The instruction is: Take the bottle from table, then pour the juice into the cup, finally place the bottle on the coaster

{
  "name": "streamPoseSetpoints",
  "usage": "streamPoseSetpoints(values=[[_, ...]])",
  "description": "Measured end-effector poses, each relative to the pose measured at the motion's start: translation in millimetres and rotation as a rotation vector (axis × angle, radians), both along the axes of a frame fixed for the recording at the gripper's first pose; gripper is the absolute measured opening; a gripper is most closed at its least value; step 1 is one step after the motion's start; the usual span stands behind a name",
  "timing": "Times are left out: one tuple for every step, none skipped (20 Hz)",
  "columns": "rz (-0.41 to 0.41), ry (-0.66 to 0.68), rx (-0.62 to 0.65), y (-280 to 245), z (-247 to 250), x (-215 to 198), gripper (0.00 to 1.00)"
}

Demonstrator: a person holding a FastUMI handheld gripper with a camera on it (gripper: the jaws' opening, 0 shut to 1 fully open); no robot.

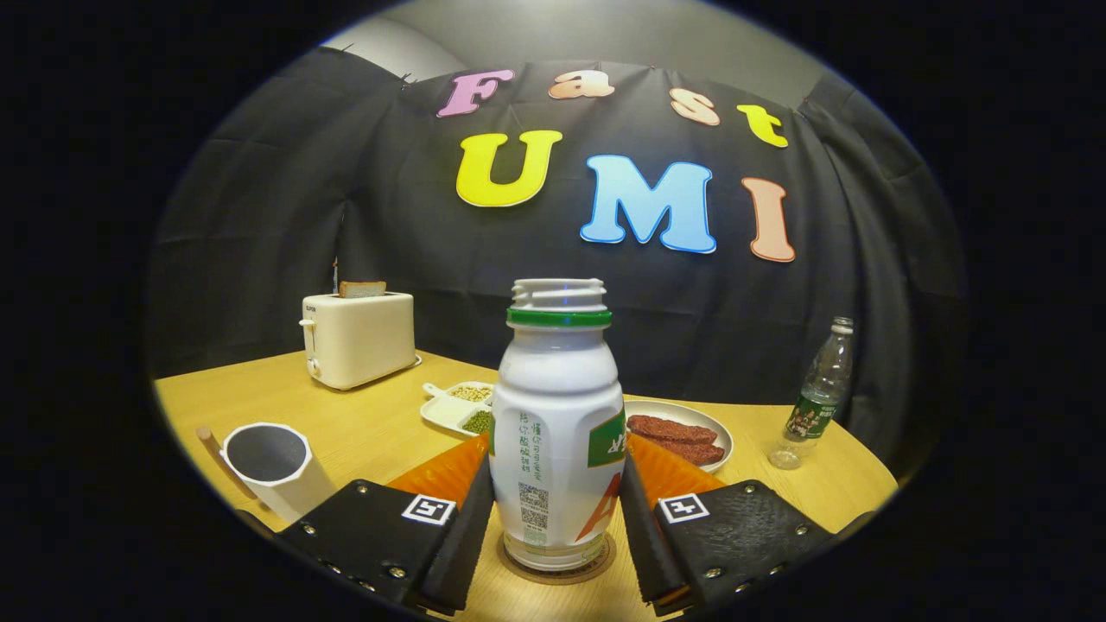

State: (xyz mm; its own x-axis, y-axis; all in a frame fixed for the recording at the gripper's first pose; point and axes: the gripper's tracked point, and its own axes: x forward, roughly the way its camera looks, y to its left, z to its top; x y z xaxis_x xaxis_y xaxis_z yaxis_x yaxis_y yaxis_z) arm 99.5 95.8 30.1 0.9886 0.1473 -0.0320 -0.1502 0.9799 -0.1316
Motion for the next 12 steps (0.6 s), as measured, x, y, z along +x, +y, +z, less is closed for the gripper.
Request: streamPoseSetpoints(values=[[-0.001, 0.002, 0.000, -0.8, -1.2, 0.5, 0.71], [-0.005, 0.003, 0.004, -1.9, -1.8, 1.1, 0.71], [-0.005, 0.000, 0.012, -2.7, -2.3, 0.7, 0.71], [-0.006, 0.003, 0.019, -2.3, -4.1, 1.5, 0.71], [-0.007, 0.007, 0.024, -2.7, -5.6, 2.5, 0.71], [-0.009, 0.011, 0.024, -2.9, -7.7, 2.8, 0.71], [-0.014, 0.008, 0.022, -4.6, -7.2, 4.4, 0.71], [-0.018, 0.006, 0.020, -5.3, -7.4, 5.3, 0.71], [-0.016, 0.006, 0.020, -5.1, -7.7, 5.5, 0.71], [-0.017, 0.007, 0.019, -4.9, -9.1, 5.6, 0.71], [-0.020, 0.008, 0.027, -6.0, -9.8, 5.9, 0.71], [-0.019, 0.015, 0.033, -6.1, -12.2, 7.4, 0.71]])
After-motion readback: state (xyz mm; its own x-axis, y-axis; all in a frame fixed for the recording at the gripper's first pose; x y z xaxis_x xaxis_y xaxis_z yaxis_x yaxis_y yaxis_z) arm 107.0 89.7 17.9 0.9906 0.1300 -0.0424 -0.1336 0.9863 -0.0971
